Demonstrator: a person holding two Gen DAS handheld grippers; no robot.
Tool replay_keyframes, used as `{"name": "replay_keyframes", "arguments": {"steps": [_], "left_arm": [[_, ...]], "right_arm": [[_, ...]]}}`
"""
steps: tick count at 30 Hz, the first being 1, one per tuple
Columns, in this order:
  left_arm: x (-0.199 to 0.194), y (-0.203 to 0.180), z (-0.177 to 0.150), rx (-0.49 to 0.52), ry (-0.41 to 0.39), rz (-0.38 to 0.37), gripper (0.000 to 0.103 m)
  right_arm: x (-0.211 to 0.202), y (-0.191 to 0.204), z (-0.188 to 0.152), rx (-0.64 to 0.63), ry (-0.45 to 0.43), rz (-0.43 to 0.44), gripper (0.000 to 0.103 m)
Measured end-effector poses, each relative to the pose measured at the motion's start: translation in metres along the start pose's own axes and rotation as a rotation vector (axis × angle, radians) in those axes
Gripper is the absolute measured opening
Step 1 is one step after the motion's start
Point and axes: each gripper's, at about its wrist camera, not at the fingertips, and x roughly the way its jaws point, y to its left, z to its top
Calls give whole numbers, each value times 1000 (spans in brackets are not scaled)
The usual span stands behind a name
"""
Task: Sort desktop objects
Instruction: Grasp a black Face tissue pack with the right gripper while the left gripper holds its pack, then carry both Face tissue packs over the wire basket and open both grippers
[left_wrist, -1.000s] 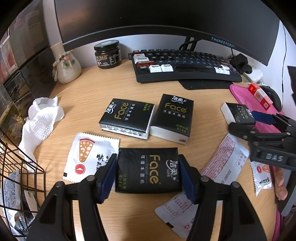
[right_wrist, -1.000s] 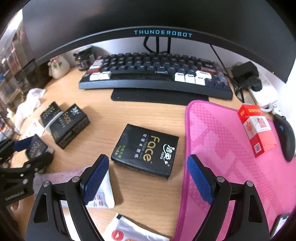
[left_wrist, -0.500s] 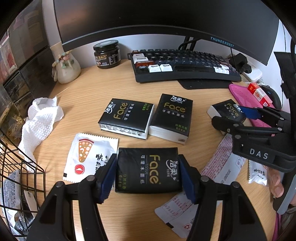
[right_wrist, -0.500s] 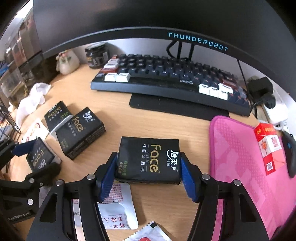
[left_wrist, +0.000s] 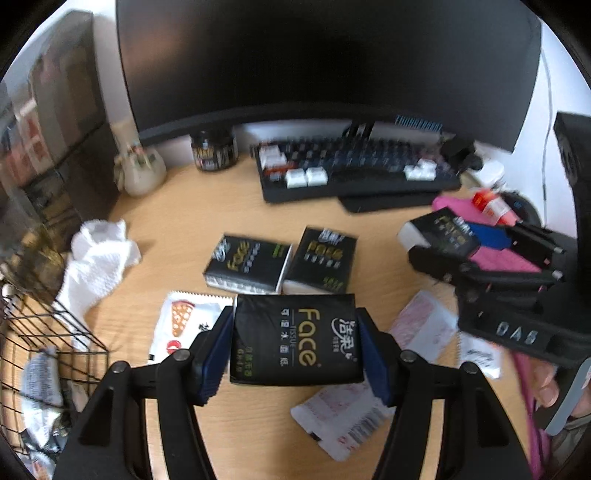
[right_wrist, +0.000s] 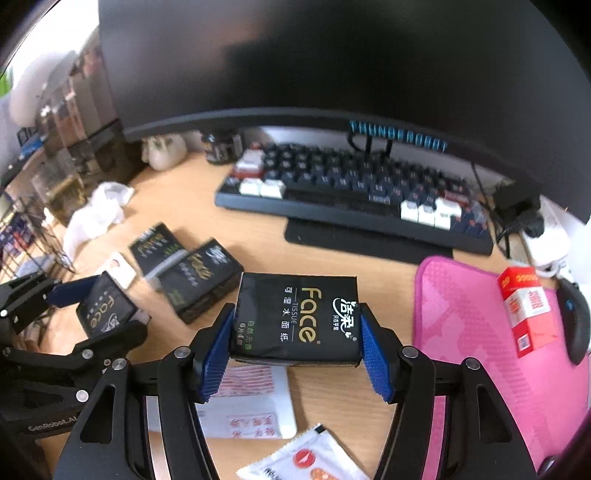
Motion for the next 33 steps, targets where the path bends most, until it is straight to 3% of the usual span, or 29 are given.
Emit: {"name": "replay_keyframes", "arguments": {"steps": [10,18,22,26,29,33], "left_arm": [[-114,13,0,-28,-205,50,68],[-196,77,-27,-135,-299,204,68],[-218,124,-51,-206,-294,302,68],[-220,173,-80,-279,-240,391,68],[-212,198,-94,-323,-202,410,68],[-204,204,-102,-319,-178,403,68]], "right_arm": [[-76,59,20,-92,-148,73,62],[-128,161,45,-249,-248,213,62],[-137,224,49,-346,-267,285,62],[-130,274,44,-412,-232,369,62],[-121,299,35,-450,-210,399,62],[-108,312,19,-483,-174,407,62]]}}
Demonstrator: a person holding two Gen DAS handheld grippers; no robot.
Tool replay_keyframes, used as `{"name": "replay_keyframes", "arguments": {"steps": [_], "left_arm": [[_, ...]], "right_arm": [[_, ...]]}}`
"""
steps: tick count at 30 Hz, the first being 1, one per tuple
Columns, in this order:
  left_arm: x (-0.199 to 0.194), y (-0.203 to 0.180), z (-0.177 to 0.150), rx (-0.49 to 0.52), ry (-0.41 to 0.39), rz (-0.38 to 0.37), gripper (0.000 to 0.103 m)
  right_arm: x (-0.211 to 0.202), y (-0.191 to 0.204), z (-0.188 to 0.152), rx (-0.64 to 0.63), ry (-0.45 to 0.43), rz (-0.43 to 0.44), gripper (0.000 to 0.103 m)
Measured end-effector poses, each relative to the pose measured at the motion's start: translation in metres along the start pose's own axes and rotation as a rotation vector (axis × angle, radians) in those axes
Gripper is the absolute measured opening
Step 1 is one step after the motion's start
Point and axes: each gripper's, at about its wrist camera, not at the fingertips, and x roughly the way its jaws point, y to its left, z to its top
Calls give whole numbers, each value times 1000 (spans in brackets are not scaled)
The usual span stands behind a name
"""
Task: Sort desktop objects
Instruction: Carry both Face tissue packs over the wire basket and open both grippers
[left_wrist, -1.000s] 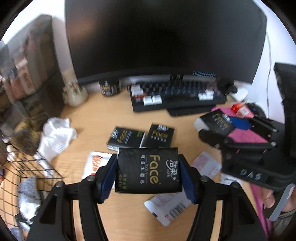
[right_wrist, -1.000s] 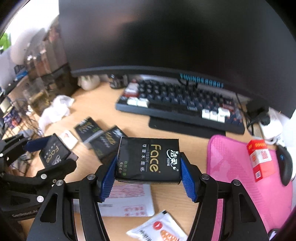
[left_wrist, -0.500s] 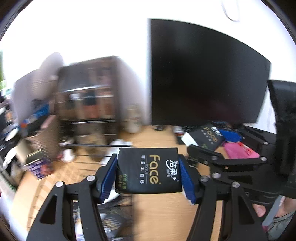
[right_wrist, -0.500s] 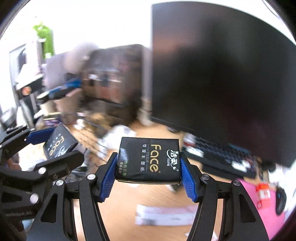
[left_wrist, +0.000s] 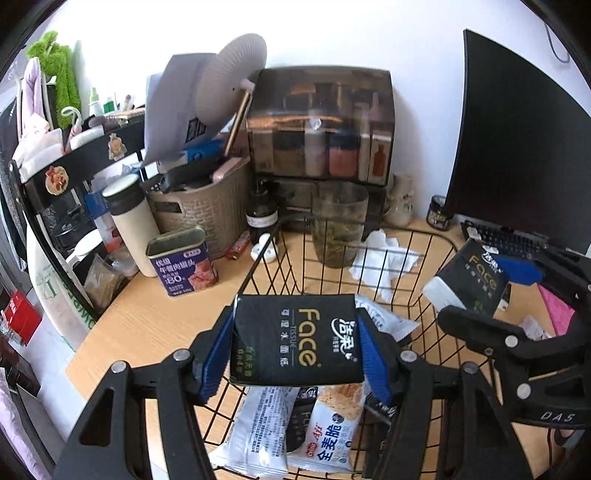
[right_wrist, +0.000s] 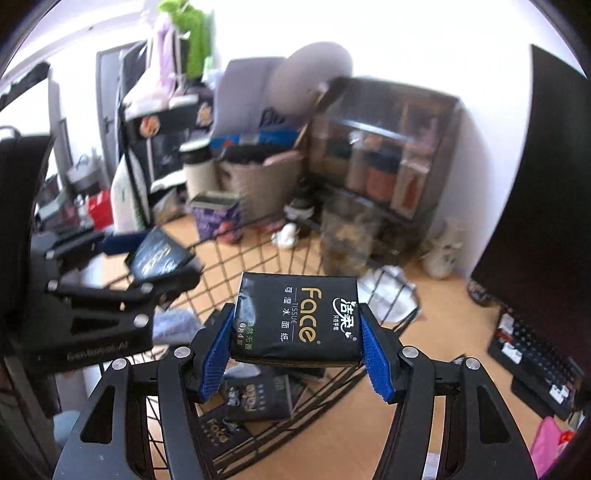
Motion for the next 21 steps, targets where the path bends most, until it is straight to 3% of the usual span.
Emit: {"name": "replay_keyframes", "arguments": {"steps": [10,13,21], "left_arm": [[6,2,1,-11,5,6,71],[2,-1,3,-10,-15,17,82],[-2,-7,6,-5,-24,-1,82]], "right_arm": [[-1,-2,-2,-10,-16,24,63],[-6,0,-3,-36,-59,-32,75],[-12,-10,0,8,-58,-6,76]]}}
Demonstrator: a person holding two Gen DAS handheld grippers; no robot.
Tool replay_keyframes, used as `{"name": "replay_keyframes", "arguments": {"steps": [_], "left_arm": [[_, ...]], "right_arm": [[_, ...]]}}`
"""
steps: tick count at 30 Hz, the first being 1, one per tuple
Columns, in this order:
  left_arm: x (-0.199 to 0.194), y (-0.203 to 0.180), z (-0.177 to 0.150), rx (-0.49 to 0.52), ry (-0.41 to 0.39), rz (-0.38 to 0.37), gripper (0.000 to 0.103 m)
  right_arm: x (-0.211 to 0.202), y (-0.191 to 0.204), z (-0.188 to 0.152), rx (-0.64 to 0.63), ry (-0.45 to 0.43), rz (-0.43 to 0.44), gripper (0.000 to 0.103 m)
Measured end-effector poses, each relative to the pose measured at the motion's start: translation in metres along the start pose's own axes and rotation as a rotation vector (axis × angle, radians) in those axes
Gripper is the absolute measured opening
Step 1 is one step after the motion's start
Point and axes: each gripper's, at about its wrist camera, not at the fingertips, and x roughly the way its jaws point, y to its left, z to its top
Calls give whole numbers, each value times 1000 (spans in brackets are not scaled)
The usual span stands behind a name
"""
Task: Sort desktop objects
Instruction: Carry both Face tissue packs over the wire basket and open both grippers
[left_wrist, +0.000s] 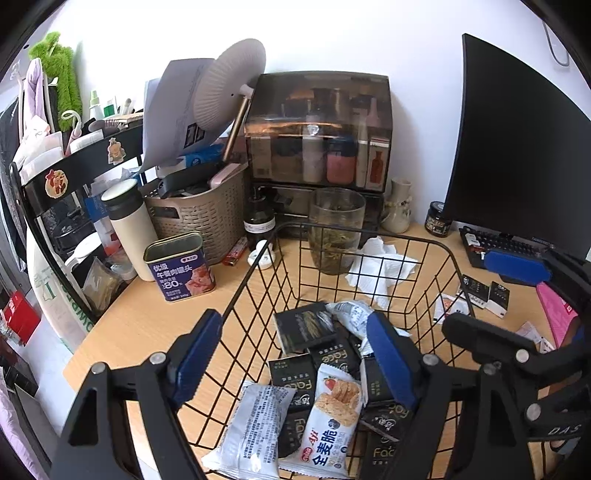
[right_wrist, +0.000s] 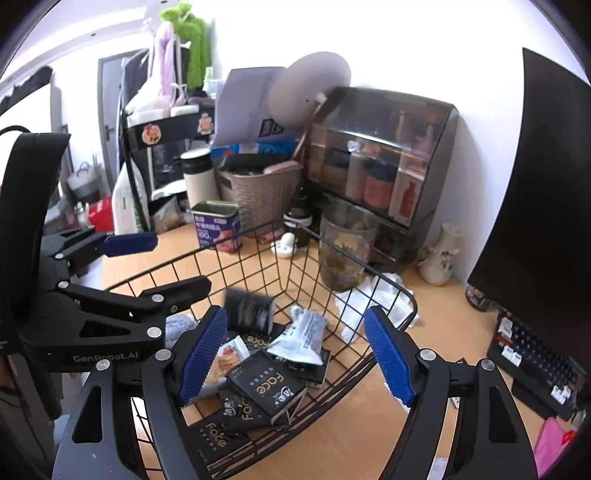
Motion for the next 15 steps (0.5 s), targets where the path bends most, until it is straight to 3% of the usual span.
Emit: {"name": "replay_keyframes", "arguments": {"steps": [15], "left_arm": [[-8,-19,3,24,-5,-39,82]], "right_arm": [[-24,-20,0,3,-26,-41,76]]}}
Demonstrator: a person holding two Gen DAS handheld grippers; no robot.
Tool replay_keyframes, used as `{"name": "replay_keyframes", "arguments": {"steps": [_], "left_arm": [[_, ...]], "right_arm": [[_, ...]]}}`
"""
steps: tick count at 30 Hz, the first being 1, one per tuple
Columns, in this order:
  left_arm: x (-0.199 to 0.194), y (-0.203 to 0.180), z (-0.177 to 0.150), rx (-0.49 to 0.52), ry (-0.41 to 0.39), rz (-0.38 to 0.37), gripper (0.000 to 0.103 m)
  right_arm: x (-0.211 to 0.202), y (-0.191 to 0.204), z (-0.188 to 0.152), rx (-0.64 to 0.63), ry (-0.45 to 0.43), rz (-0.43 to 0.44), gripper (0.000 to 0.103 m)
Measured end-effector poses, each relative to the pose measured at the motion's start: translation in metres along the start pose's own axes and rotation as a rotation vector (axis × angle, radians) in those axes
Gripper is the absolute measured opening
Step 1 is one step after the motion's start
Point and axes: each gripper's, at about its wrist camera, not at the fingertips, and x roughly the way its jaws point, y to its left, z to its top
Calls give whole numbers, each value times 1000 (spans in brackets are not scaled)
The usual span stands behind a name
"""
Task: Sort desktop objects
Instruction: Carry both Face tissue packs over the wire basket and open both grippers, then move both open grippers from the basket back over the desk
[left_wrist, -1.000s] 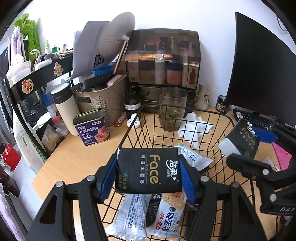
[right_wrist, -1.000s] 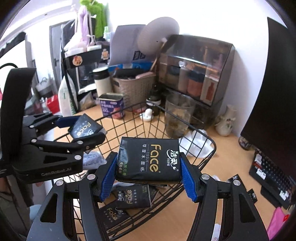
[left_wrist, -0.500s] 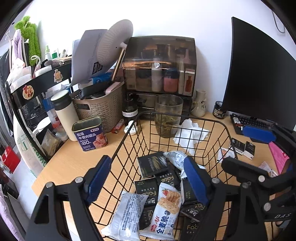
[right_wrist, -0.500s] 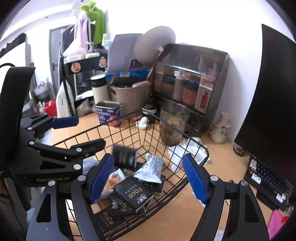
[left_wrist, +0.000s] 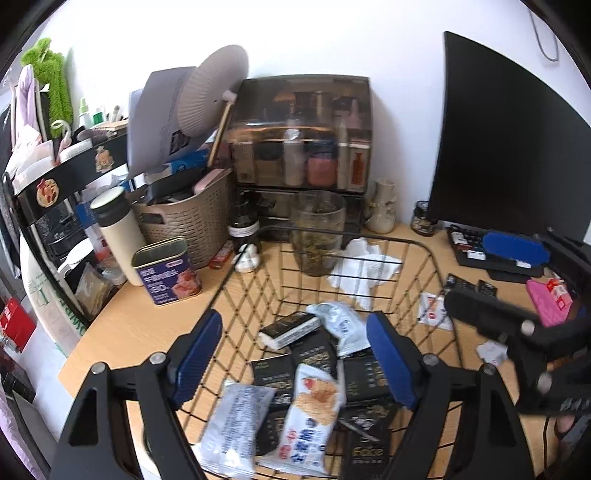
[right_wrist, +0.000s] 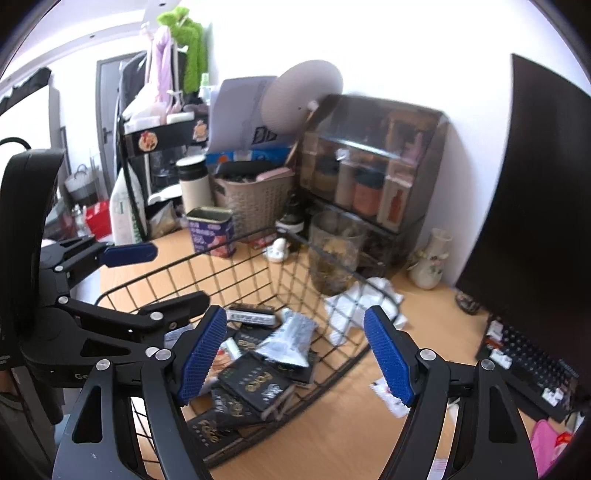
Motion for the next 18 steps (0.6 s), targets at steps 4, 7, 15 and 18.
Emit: {"name": "replay_keyframes", "arguments": {"steps": [4,7,15,18], "left_arm": [[-2,-33,4,51,-6,-56,82],[-1,-70,8,98,-5,-119,82],[20,-194,7,267,67,-314,82],[40,-223,-4,312,115,-355,82]], "right_arm": [[-16,-41,-15,42,15,-70,76],[-28,-78,-31,101,35,-128,76],[-41,-171,-88,227,134,-263,76],[-47,-198,-112,266,157,-289,76]]}}
